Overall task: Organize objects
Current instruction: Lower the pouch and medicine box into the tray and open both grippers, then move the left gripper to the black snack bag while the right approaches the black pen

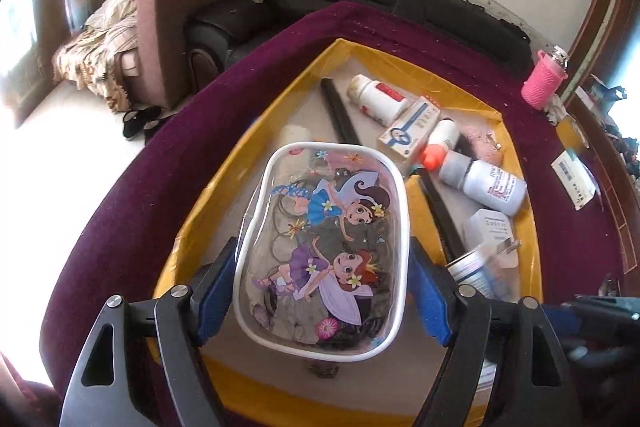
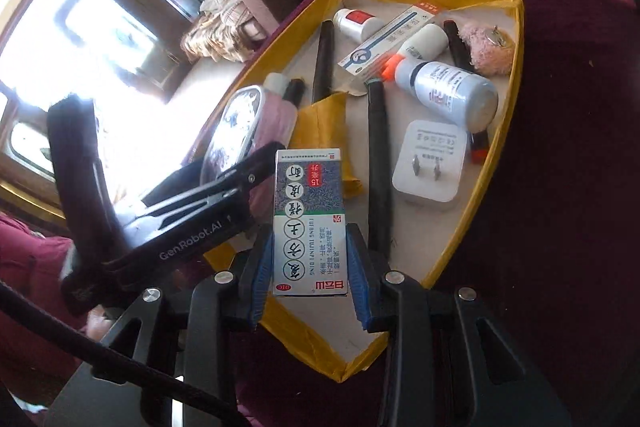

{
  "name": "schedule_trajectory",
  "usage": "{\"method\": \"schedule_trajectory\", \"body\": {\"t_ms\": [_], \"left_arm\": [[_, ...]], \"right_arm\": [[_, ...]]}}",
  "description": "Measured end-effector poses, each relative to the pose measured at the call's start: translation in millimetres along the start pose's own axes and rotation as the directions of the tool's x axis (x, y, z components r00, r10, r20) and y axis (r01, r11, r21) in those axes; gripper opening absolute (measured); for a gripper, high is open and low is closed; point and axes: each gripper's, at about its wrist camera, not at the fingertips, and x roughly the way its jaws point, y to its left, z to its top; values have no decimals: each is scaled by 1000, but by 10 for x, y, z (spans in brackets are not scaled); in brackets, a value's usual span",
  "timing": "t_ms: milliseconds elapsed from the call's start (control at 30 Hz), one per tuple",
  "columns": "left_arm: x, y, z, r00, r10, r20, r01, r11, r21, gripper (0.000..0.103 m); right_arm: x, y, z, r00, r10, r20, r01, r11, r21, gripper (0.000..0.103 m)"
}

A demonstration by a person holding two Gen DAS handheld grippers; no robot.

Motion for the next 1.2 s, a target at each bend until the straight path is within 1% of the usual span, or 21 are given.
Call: {"method": "schedule_trajectory", "body": {"t_ms": [67, 133, 200, 267, 300, 333, 367, 400, 433, 467, 500, 567, 633, 767, 900, 933, 1000, 1067, 1133, 1167, 1200], "left_arm": [[-28, 10, 0, 1000, -23, 1, 23, 1000, -11, 76], [-96, 26, -15, 998, -55, 13, 55, 998, -24, 76], [-183, 51, -26, 997, -74, 27, 75, 996, -41, 76], [-270, 68, -19, 996, -77, 48, 80, 995, -56, 76], [-322, 87, -22, 995, -80, 62, 84, 994, -66, 76], [-394, 107, -23, 993, -86, 81, 93, 992, -84, 76], [-450, 131, -20, 991, -92, 94, 102, 990, -98, 76], [-515, 157, -15, 989, -97, 110, 109, 987, -114, 76], [-562, 172, -7, 988, -91, 120, 107, 986, -125, 76], [-636, 187, -2, 987, -80, 136, 99, 986, -134, 76], [-705, 196, 1, 986, -73, 153, 94, 986, -135, 77], [-824, 201, -11, 981, -55, 186, 82, 987, -139, 78], [-908, 198, -14, 977, -48, 209, 82, 985, -153, 79], [-1025, 106, -2, 968, -56, 243, 94, 984, -149, 79], [-1085, -129, 1, 960, -106, 259, 136, 985, -104, 79], [-1097, -214, -8, 957, -122, 263, 149, 985, -83, 79], [-1116, -352, -18, 953, -151, 264, 170, 984, -49, 79], [-1138, -553, -28, 946, -196, 257, 203, 979, 0, 79], [-1168, -785, -71, 933, -254, 254, 248, 967, 57, 80], [-1169, -892, -93, 927, -280, 251, 267, 960, 85, 82], [-1169, -998, -110, 920, -302, 248, 283, 953, 112, 85]], "right_arm": [[35, 71, -33, 995, -94, 18, 95, 994, -61, 39], [19, 149, -49, 988, -148, 41, 152, 982, -108, 60], [-61, 212, -61, 982, -175, 71, 183, 973, -141, 64], [-168, 287, -18, 973, -203, 111, 217, 967, -133, 64], [-273, 308, -15, 966, -208, 154, 227, 966, -122, 64], [-344, 351, -9, 961, -203, 188, 227, 967, -116, 67], [-393, 387, 12, 952, -213, 221, 242, 964, -112, 73], [-408, 416, 50, 937, -257, 239, 289, 951, -113, 85], [-385, 461, 111, 913, -328, 240, 365, 922, -127, 85], [-396, 491, 134, 899, -365, 241, 404, 904, -140, 85], [-447, 518, 127, 894, -371, 251, 414, 898, -150, 85], [-515, 582, 126, 889, -368, 272, 420, 892, -165, 85], [-520, 579, 150, 882, -390, 265, 441, 881, -171, 85], [-682, 417, 46, 905, -334, 263, 374, 920, -118, 85], [-789, 58, -44, 930, -277, 244, 287, 958, -9, 85], [-837, -64, -77, 934, -260, 244, 261, 965, 30, 85], [-960, -268, -148, 933, -249, 259, 233, 968, 93, 85], [-1142, -466, -226, 919, -280, 279, 247, 958, 147, 85], [-1385, -640, -319, 883, -345, 317, 296, 936, 192, 85], [-1509, -694, -369, 858, -386, 340, 331, 920, 208, 85], [-1687, -745, -456, 797, -465, 384, 405, 885, 230, 85]]}}
